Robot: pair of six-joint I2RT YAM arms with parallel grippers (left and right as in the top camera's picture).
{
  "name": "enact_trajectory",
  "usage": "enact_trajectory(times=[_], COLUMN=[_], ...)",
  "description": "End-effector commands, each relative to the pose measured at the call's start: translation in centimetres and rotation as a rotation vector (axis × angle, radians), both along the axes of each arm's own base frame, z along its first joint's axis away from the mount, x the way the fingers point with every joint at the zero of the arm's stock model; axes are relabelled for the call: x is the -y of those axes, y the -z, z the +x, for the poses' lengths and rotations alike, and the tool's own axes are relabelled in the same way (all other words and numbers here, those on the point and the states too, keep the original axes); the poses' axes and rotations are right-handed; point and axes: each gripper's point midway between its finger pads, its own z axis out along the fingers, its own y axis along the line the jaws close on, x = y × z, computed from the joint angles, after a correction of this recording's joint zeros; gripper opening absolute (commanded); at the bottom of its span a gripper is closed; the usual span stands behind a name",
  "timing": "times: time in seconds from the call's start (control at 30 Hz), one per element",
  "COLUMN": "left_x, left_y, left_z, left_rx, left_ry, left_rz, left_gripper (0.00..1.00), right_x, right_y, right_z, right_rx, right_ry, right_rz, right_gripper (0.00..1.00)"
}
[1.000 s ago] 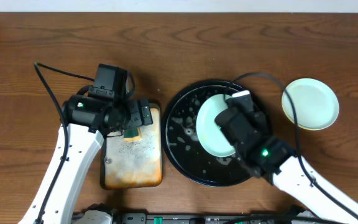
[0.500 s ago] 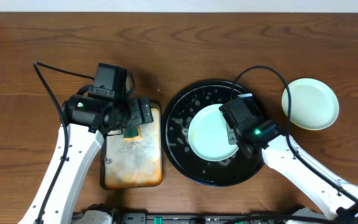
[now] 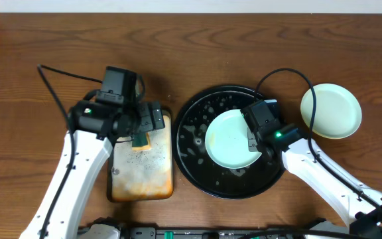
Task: Clean dirty plates on tray and stack at the side
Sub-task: 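Grasp the sponge on the metal tray with the left gripper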
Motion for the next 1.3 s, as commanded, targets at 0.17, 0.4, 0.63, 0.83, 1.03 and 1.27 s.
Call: enact_trajectory(times=[0.17, 0.4, 0.63, 0.83, 1.03, 1.27], left_x=[-3.1, -3.7, -3.5, -2.2, 0.6, 7.0], left_y=[8.8, 14.3, 17.5, 16.0, 9.9, 5.4], left_z=[-0.6, -0.4, 0.2, 0.4, 1.1, 0.5], left_rx=[-0.213, -0.350, -0.385, -0.357, -0.205, -0.138], left_ry=[-0.033, -0.048, -0.066, -0.059, -0.033, 0.094], left_rz=[0.263, 0.338, 0.343, 0.263, 0.068, -0.266], left_gripper=[0.68, 0.54, 0.08, 0.08, 0.07, 0.08], right_x=[0.0, 0.0, 0.0, 0.0, 0.0, 0.0], right_y=[-0.2, -0.2, -0.1, -0.1, -0.1, -0.1], right_z=[0.4, 0.4, 0.3, 0.3, 0.3, 0.3], right_rx=[0.011, 0.011, 0.007, 0.007, 0.007, 0.006], right_ry=[0.022, 0.022, 0.022, 0.022, 0.022, 0.022], right_rz=[0.017, 0.018, 0.016, 0.016, 0.016, 0.015], right_gripper=[0.01, 0.01, 0.01, 0.01, 0.01, 0.01])
